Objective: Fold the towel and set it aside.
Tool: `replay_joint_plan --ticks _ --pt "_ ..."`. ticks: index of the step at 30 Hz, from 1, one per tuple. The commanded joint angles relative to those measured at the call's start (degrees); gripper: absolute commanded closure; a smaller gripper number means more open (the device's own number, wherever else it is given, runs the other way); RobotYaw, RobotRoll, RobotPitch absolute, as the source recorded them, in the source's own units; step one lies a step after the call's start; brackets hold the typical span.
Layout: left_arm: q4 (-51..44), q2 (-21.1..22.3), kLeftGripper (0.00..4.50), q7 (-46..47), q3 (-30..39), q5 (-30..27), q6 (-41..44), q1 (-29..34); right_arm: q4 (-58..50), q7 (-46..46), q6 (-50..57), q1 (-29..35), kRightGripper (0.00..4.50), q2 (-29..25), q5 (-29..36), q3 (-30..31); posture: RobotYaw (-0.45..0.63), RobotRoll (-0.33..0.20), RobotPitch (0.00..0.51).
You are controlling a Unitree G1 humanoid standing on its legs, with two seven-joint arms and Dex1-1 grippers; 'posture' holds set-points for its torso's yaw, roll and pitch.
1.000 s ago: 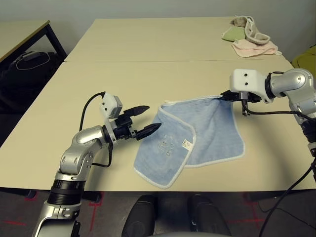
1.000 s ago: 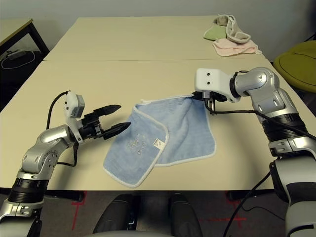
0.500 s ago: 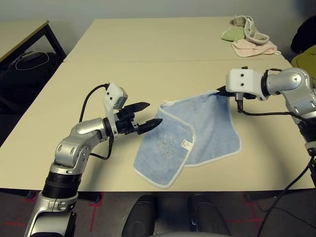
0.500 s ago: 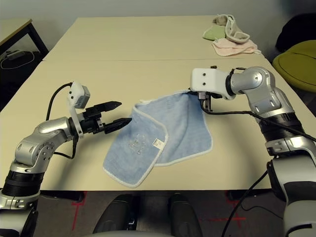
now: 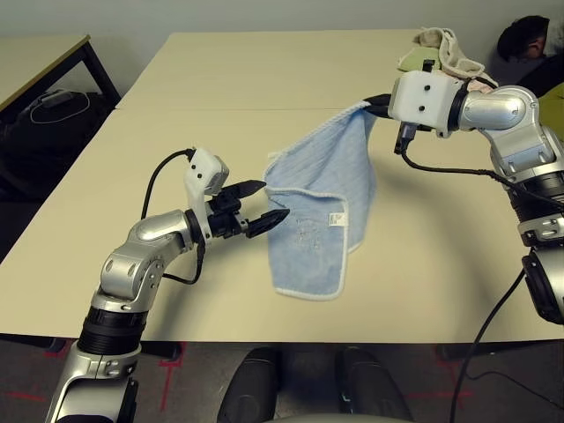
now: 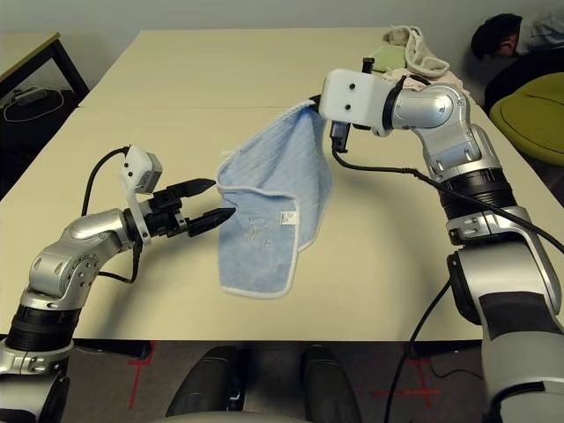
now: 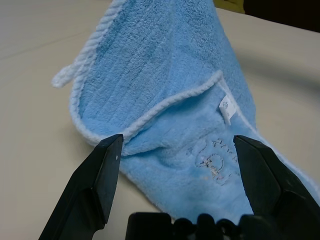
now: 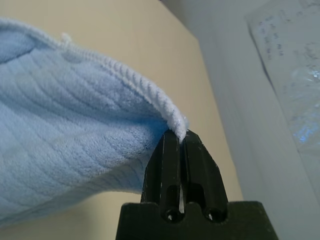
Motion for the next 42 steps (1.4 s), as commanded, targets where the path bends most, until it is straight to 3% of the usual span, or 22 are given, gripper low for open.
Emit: replay_joint_plan --ticks 1,6,18,25,30,42 --pt "2.3 0.3 0.0 -2.7 -1.7 2.2 -4.9 1.2 -1.3 -1.5 -0.5 -1.4 4.46 -0.1 1.1 -1.8 0.09 0.0 0.072" --pt "4.0 0.4 0.0 -6.7 -2.1 1.8 -8.0 1.1 -1.0 -2.6 -3.0 -3.3 4.46 0.1 1.8 -3.0 0.08 0.0 0.071" --pt "5.5 -1.3 0.0 -6.7 -2.8 2.5 -8.6 0.7 0.4 -4.8 -7.9 -7.2 4.46 1.7 4.3 -4.4 0.08 0.0 0.066" --pt "5.4 -8.6 0.0 -0.1 2.2 -6.0 0.8 -2.8 2.5 -6.5 -9.4 -8.2 4.46 2.3 4.0 -4.6 0.08 0.0 0.065" --pt "3.7 -11.3 0.0 2.5 3.5 -10.4 6.6 -5.3 4.1 -7.8 -10.6 -9.2 4.46 2.7 3.9 -4.5 0.09 0.0 0.065" --pt "2.1 -6.4 0.0 -0.9 -0.1 -9.1 7.8 -2.4 10.5 -13.0 -13.6 -14.0 4.46 3.3 1.3 -4.0 0.09 0.0 0.069"
